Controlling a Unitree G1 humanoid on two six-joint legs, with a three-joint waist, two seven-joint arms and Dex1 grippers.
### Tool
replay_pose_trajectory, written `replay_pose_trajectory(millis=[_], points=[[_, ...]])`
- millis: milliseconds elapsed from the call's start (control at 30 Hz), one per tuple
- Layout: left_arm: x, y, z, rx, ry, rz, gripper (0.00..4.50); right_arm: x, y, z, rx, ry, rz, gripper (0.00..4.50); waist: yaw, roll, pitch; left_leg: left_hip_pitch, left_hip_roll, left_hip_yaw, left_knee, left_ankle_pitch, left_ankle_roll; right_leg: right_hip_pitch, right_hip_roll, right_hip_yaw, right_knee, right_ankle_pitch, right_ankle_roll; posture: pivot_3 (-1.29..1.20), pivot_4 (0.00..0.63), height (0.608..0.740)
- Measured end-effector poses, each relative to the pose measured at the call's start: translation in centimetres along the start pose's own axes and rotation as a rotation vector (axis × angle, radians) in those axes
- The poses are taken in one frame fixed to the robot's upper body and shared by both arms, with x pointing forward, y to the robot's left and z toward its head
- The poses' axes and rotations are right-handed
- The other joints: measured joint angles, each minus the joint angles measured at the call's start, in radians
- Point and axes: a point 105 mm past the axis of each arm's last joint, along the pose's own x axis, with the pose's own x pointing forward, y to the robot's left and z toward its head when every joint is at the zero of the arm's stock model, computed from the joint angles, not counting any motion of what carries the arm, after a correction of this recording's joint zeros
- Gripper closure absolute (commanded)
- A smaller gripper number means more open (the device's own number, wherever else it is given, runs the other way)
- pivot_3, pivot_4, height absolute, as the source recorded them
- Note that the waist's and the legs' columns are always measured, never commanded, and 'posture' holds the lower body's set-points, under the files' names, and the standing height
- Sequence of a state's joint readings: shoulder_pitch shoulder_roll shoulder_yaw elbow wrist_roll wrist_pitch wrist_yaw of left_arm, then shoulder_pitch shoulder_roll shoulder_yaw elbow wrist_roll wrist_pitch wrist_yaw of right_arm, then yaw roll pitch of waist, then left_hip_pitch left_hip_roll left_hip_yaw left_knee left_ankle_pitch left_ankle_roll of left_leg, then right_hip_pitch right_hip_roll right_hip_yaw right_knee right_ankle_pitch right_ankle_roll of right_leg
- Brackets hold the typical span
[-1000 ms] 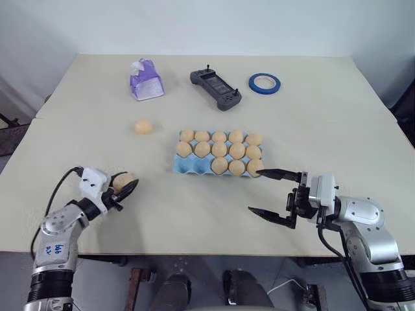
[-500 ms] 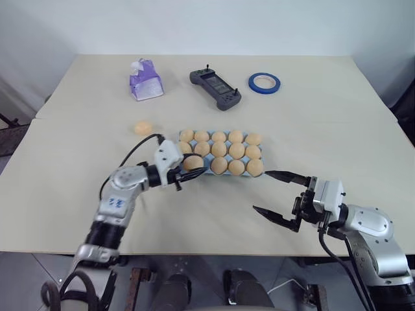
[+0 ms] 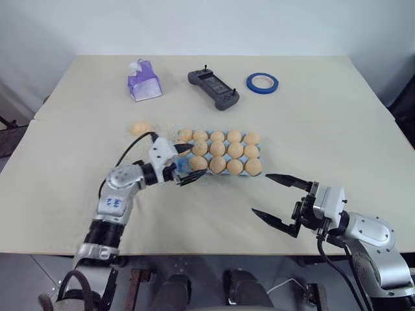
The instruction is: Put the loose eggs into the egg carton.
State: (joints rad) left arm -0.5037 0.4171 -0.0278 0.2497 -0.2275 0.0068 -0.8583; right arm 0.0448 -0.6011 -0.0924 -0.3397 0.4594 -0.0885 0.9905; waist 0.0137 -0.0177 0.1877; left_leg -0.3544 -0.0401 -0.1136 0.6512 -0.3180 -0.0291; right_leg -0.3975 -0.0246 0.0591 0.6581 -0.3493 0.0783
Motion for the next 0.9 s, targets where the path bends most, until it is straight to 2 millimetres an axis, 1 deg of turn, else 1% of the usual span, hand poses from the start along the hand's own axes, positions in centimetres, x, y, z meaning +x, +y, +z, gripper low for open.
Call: replay_pose_trajectory(millis=[67, 100, 133, 200, 267, 300, 333, 367, 433, 500, 567, 600, 667, 700, 767, 833, 867, 900], points=[[-2.2, 0.7, -0.3, 0.015, 0.012, 0.064, 0.03, 0.2, -0.1, 0.1, -0.002, -0.007, 0.013, 0.00, -0.003, 0.000, 0.000, 0.000, 0.000, 0.000, 0.000, 0.000, 0.000, 0.000, 0.000, 0.000, 0.000, 0.000, 0.000, 0.00, 0.150, 0.740], [-4.1, 1.3, -0.6, 0.020, 0.010, 0.127, 0.01, 0.3, -0.2, 0.1, -0.004, -0.010, 0.019, 0.00, -0.009, 0.000, 0.000, 0.000, 0.000, 0.000, 0.000, 0.000, 0.000, 0.000, 0.000, 0.000, 0.000, 0.000, 0.000, 0.00, 0.150, 0.740], [-5.3, 1.7, -0.7, 0.021, 0.010, 0.174, 0.01, 0.3, -0.3, 0.1, -0.002, -0.011, 0.021, 0.00, -0.010, 0.000, 0.000, 0.000, 0.000, 0.000, 0.000, 0.000, 0.000, 0.000, -0.001, 0.000, 0.000, 0.000, 0.000, 0.00, 0.150, 0.740], [-8.4, 2.9, -1.1, 0.013, 0.012, 0.317, 0.01, 0.4, -0.4, 0.0, 0.000, -0.016, 0.025, 0.00, -0.011, 0.000, 0.000, 0.000, 0.000, 0.000, 0.000, 0.000, 0.000, 0.000, -0.001, 0.000, -0.001, 0.000, 0.000, 0.00, 0.150, 0.740], [-11.7, 4.1, -1.8, -0.002, 0.033, 0.496, 0.01, 1.0, -0.5, 0.2, 0.000, -0.041, 0.035, 0.00, -0.011, 0.000, 0.000, 0.000, 0.000, 0.000, 0.000, 0.000, 0.001, 0.000, -0.001, 0.000, -0.001, 0.000, 0.000, 0.00, 0.150, 0.740], [-12.7, 4.5, -2.0, -0.007, 0.040, 0.551, 0.01, 1.1, -0.5, 0.3, 0.001, -0.048, 0.037, 0.00, -0.011, 0.000, 0.000, 0.000, 0.000, 0.000, 0.000, 0.000, 0.001, 0.000, -0.001, 0.000, -0.001, 0.000, 0.000, 0.00, 0.150, 0.740], [-14.3, 4.9, -2.4, -0.012, 0.057, 0.637, 0.01, 1.3, -0.5, 0.2, 0.005, -0.053, 0.044, 0.00, -0.011, 0.000, 0.000, 0.000, 0.000, 0.000, 0.000, 0.000, 0.001, 0.000, -0.001, 0.000, -0.001, 0.000, 0.000, 0.00, 0.150, 0.740], [-15.5, 5.1, -2.8, -0.019, 0.071, 0.705, 0.01, 1.5, -0.4, 0.2, 0.009, -0.060, 0.052, 0.00, -0.010, 0.000, 0.000, 0.000, 0.000, 0.000, 0.000, 0.000, 0.001, 0.001, -0.001, 0.000, -0.001, 0.000, 0.000, 0.00, 0.150, 0.740], [-17.3, 5.7, -3.2, -0.044, 0.080, 0.830, 0.01, 1.9, -0.5, 0.1, 0.016, -0.072, 0.059, 0.00, -0.002, 0.000, 0.000, 0.000, 0.000, -0.001, 0.000, 0.000, 0.001, 0.001, -0.001, 0.000, -0.001, 0.000, 0.000, 0.00, 0.150, 0.740], [-18.3, 6.0, -3.5, -0.080, 0.087, 0.914, 0.01, 2.2, -0.7, 0.2, 0.013, -0.085, 0.066, 0.00, 0.005, 0.000, 0.000, 0.000, 0.000, 0.000, 0.000, 0.000, 0.001, 0.001, -0.001, 0.000, -0.001, 0.000, 0.000, 0.00, 0.150, 0.740], [-18.2, 6.0, -4.0, -0.126, 0.093, 0.930, 0.01, 2.4, -1.0, 0.2, 0.009, -0.090, 0.070, 0.00, 0.011, 0.000, 0.000, 0.000, 0.000, -0.001, 0.000, 0.000, 0.001, 0.001, -0.001, 0.000, -0.001, 0.000, 0.000, 0.00, 0.150, 0.740], [-17.8, 6.0, -4.1, -0.148, 0.095, 0.921, 0.01, 2.5, -1.0, 0.2, 0.009, -0.091, 0.071, 0.00, 0.014, 0.000, 0.000, 0.000, 0.000, -0.001, 0.000, 0.000, 0.001, 0.001, -0.001, -0.001, -0.001, 0.000, 0.000, 0.00, 0.150, 0.740], [-15.8, 6.7, -4.1, -0.181, 0.088, 0.888, 0.01, 2.6, -1.1, 0.1, 0.011, -0.096, 0.076, 0.00, 0.021, -0.001, 0.000, -0.001, -0.001, -0.003, 0.001, 0.000, 0.001, 0.001, -0.001, -0.002, -0.001, 0.000, -0.001, 0.00, 0.150, 0.740], [-14.8, 7.1, -3.6, -0.174, 0.074, 0.869, 0.01, 2.7, -1.1, 0.1, 0.010, -0.098, 0.079, 0.00, 0.022, -0.001, 0.000, -0.001, -0.001, -0.003, 0.001, 0.000, 0.000, 0.001, -0.001, -0.003, -0.001, 0.001, -0.001, 0.00, 0.150, 0.740], [-12.2, 9.1, -2.7, -0.173, 0.053, 0.837, 0.01, 2.7, -1.1, 0.0, 0.011, -0.096, 0.081, 0.00, 0.027, -0.001, 0.000, -0.001, -0.001, -0.003, 0.001, 0.001, 0.000, 0.001, -0.001, -0.003, 0.000, 0.001, -0.001, 0.00, 0.150, 0.740], [-9.8, 11.1, -1.2, -0.161, 0.032, 0.806, 0.01, 2.9, -1.0, 0.0, 0.008, -0.096, 0.089, 0.00, 0.024, -0.002, 0.000, -0.001, -0.001, -0.002, 0.001, 0.001, 0.000, 0.001, -0.001, -0.003, 0.000, 0.002, -0.001, 0.00, 0.150, 0.740], [-9.0, 11.8, -0.8, -0.156, 0.031, 0.797, 0.01, 2.9, -0.9, -0.1, 0.010, -0.096, 0.091, 0.00, 0.019, -0.002, 0.000, -0.001, -0.001, -0.001, 0.000, 0.001, 0.000, 0.001, -0.001, -0.002, -0.001, 0.003, 0.000, 0.00, 0.150, 0.740], [-8.1, 12.6, -0.7, -0.169, 0.042, 0.791, 0.01, 2.9, -0.9, -0.2, 0.013, -0.093, 0.090, 0.00, 0.016, -0.002, 0.000, -0.001, -0.002, -0.001, 0.001, 0.001, 0.000, 0.000, -0.001, -0.003, -0.001, 0.003, 0.000, 0.00, 0.150, 0.740]])
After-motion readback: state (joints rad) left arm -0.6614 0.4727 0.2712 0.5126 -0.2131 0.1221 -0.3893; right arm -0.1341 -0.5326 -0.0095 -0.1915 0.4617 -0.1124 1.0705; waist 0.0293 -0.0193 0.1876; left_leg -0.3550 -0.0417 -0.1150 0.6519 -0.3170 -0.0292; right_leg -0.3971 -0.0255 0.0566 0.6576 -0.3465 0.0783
